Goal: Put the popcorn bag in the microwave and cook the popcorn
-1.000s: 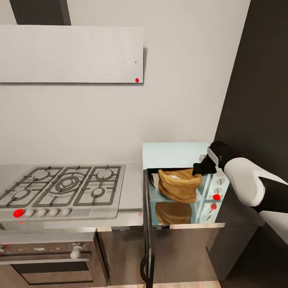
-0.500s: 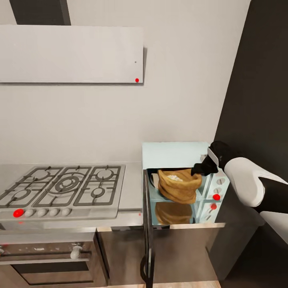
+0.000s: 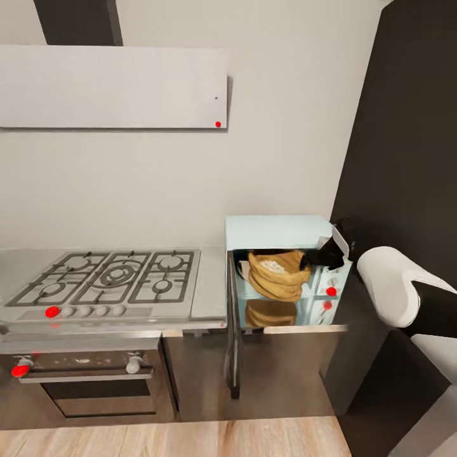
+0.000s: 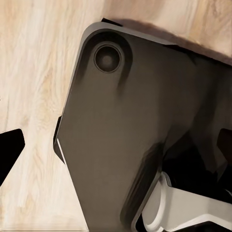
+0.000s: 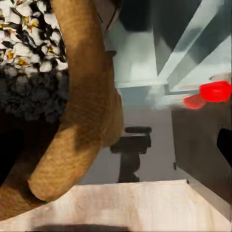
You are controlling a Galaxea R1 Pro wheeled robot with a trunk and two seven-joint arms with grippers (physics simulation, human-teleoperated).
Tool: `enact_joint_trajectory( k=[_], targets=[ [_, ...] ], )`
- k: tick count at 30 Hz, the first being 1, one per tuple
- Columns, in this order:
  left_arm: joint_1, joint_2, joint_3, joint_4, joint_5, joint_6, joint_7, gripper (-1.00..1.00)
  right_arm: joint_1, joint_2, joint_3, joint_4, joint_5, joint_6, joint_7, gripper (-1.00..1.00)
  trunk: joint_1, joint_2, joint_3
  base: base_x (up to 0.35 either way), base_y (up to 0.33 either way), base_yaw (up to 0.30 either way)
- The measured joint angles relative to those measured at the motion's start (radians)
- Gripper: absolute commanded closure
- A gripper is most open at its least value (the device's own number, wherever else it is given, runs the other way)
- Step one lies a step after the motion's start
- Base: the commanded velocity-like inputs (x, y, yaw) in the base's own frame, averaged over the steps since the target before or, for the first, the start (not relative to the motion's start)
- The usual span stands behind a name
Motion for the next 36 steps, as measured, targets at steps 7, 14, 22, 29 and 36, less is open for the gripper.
enact_joint_trajectory(
  k=[7,14,22,29,36],
  targets=[
    [0.000,0.000,0.000,0.000,0.000,0.000,0.000,-1.00,0.000,-0.003,0.000,-0.277,-0.019,0.000,0.099,-1.00,0.000,0.000,0.000,-0.346,0.000,0.000],
    [0.000,0.000,0.000,0.000,0.001,0.000,0.000,-1.00,0.030,-0.003,0.003,-0.275,-0.006,0.000,0.136,-1.00,0.000,0.000,0.000,-0.346,0.000,0.000],
    [0.000,0.000,0.000,0.000,0.000,0.000,0.000,-1.00,0.227,-0.010,0.006,-0.285,-0.002,-0.057,0.142,-1.00,0.000,0.000,0.000,-0.271,0.000,0.000],
    [0.000,0.001,0.000,0.000,0.003,0.000,0.000,-1.00,0.360,0.008,0.008,-0.275,-0.017,-0.320,0.147,-1.00,-0.001,0.000,0.000,-0.010,0.000,0.000],
    [0.000,0.002,0.003,0.000,0.004,0.000,0.001,-1.00,0.379,0.175,-0.020,-0.271,-0.138,-0.561,0.121,-1.00,-0.001,0.000,0.000,0.000,0.000,0.000]
  ],
)
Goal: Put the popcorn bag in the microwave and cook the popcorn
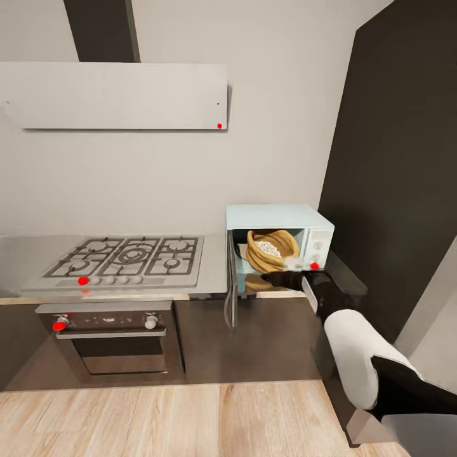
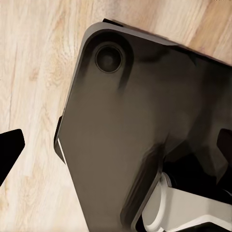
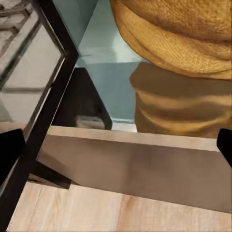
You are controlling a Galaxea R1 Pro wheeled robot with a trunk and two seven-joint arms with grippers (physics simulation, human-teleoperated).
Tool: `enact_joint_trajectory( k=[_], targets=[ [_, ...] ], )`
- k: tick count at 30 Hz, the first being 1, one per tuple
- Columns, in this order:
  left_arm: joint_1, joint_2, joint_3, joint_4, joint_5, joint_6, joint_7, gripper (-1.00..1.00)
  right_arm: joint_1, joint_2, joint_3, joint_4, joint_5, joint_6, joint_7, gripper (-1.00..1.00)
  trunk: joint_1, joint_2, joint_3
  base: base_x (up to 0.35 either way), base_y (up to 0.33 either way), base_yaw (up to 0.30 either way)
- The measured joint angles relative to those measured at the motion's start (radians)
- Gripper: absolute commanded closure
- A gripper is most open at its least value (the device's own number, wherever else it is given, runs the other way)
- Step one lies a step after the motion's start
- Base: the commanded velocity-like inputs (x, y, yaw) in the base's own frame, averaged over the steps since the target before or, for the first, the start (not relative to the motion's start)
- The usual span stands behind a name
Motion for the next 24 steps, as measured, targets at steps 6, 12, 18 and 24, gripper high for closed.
enact_joint_trajectory(
  k=[6,12,18,24],
  targets=[
    [0.000,-0.001,0.001,-0.002,0.002,0.000,0.001,-1.00,0.063,0.001,-0.002,0.003,-0.036,-0.193,-0.004,-1.00,0.000,0.000,0.000,0.001,0.000,0.000],
    [0.000,0.000,0.001,0.000,0.003,0.000,-0.001,-1.00,0.122,-0.001,-0.002,0.073,-0.035,-0.420,-0.027,-1.00,0.000,0.000,0.000,0.149,0.000,0.000],
    [0.000,0.000,0.001,0.000,0.003,0.000,-0.001,-1.00,0.124,-0.007,-0.002,0.090,-0.033,-0.494,-0.125,-1.00,0.000,0.000,0.000,0.192,0.000,0.000],
    [0.000,0.000,0.001,0.000,0.003,0.000,-0.001,-1.00,0.124,-0.008,-0.002,0.091,-0.035,-0.537,-0.176,-1.00,0.000,0.000,0.000,0.168,0.000,0.000]
  ],
)
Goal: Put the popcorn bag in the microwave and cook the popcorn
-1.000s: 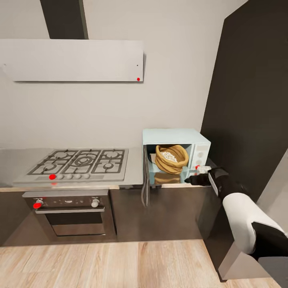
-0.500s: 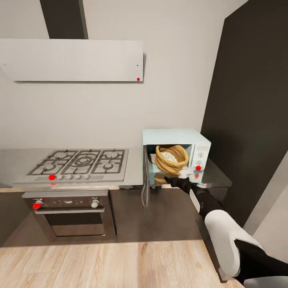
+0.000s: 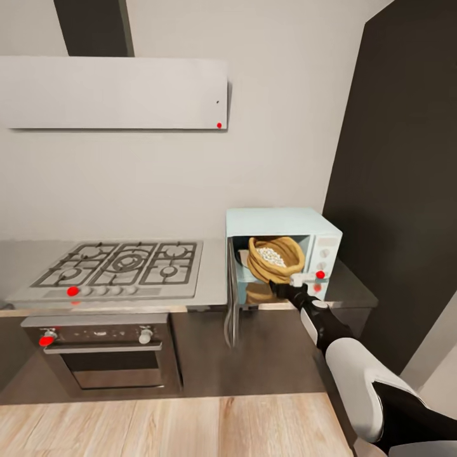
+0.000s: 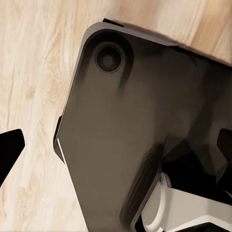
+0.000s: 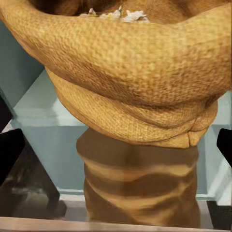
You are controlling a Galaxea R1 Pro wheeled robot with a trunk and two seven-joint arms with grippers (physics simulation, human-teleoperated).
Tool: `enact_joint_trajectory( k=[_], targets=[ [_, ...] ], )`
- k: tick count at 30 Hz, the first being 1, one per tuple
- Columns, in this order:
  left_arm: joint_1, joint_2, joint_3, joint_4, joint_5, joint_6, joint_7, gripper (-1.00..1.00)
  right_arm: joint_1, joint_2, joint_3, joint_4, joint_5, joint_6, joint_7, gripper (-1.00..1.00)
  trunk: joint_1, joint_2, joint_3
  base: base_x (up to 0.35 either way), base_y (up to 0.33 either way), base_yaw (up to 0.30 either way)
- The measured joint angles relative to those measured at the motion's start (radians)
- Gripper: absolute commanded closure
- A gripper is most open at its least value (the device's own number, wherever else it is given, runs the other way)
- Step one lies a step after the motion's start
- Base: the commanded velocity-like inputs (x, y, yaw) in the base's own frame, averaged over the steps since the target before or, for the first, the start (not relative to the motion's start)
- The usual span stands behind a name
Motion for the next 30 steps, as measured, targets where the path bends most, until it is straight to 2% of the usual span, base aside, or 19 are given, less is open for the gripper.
enact_joint_trajectory(
  k=[12,28,29,30],
  targets=[
    [0.000,0.000,-0.001,0.000,0.000,0.000,0.000,-1.00,0.000,0.011,0.002,0.000,0.003,-0.010,-0.003,-1.00,0.000,0.000,0.000,0.091,0.000,0.000],
    [0.000,0.002,-0.001,0.000,0.000,0.000,0.000,-1.00,0.000,0.014,0.003,0.000,0.003,-0.021,-0.001,-1.00,0.000,0.000,0.000,0.283,0.000,0.000],
    [0.000,0.002,-0.001,0.000,0.000,0.000,0.000,-1.00,0.000,0.035,0.004,0.000,0.004,-0.021,0.000,-1.00,0.000,0.000,0.000,0.296,0.000,0.000],
    [0.000,0.002,-0.001,0.000,0.000,0.000,0.000,-1.00,0.000,0.043,0.003,0.000,0.005,-0.020,0.001,-1.00,0.000,0.000,0.000,0.296,0.000,0.000]
  ],
)
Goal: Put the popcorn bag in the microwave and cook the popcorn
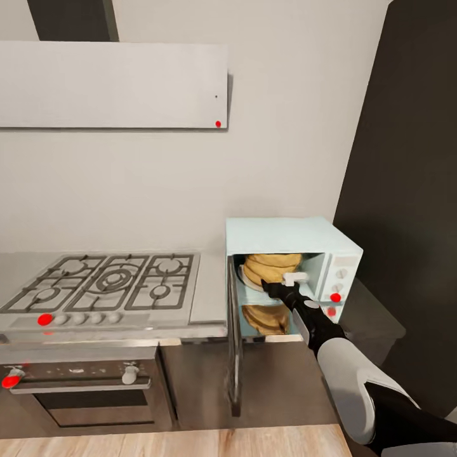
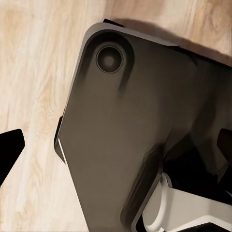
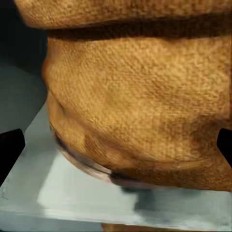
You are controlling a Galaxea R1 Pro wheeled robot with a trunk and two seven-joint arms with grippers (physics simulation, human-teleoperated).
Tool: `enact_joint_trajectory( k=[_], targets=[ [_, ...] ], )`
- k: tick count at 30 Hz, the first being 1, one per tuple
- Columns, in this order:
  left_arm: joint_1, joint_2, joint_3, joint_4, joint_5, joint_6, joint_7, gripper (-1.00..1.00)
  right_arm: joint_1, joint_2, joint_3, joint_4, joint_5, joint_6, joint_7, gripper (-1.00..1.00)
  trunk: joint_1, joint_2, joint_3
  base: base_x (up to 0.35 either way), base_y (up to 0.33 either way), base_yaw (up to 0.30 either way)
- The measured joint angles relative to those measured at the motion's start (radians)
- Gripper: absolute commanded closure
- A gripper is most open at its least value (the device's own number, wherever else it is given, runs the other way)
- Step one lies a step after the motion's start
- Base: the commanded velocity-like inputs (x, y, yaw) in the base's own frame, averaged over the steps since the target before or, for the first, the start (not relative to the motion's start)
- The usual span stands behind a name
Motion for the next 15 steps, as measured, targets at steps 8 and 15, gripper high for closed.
enact_joint_trajectory(
  k=[8,15],
  targets=[
    [0.000,0.000,0.000,0.000,-0.001,0.000,0.000,-1.00,0.000,0.000,0.000,0.000,0.000,0.002,0.009,-1.00,0.000,0.000,0.000,0.152,0.000,0.000],
    [0.000,-0.003,0.000,0.000,-0.003,0.000,0.001,-1.00,0.000,-0.012,0.000,-0.002,0.000,0.013,0.008,-1.00,0.001,0.000,0.000,-0.260,0.000,0.000]
  ],
)
